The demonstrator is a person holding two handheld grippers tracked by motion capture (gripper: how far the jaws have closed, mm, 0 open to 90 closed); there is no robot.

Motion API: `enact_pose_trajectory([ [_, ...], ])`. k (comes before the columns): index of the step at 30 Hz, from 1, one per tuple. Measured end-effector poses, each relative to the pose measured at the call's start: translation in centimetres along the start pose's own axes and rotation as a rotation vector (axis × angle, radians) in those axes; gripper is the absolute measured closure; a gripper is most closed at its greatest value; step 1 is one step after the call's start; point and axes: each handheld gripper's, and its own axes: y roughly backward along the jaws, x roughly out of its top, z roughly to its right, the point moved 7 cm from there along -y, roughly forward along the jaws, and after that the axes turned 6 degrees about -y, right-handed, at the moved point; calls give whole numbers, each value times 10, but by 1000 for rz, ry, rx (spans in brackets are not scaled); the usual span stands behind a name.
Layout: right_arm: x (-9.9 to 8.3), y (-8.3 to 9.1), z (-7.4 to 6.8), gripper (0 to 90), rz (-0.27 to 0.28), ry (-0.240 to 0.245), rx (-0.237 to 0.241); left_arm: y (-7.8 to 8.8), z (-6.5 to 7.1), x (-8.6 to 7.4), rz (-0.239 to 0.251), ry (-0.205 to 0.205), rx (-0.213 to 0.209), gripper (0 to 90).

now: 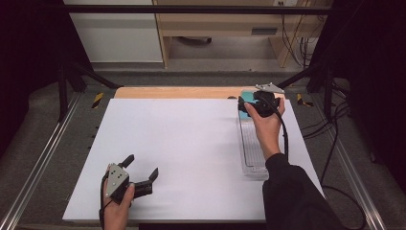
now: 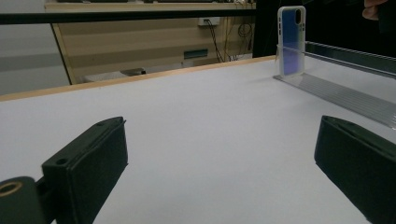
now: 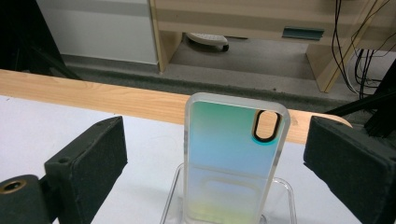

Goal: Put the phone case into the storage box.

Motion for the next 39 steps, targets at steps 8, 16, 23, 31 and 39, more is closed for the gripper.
enact_pose_trajectory([
  [8,3,9,3,64,-7,3,15,-1,1,0,-3,0,1,21],
  [16,5,18,2,65,-20,27,44,-2,2,-1,-7,-4,0,20],
  [23,5,28,2,59,-17,40,46,0,1,0,1,-2,1,20],
  [31,8,43,1,76,12,54,95,-3,5,0,-6,-11,-9,18],
  [39,12,60,-2,69,30,24,157,-2,3,0,-5,-6,-3,18],
])
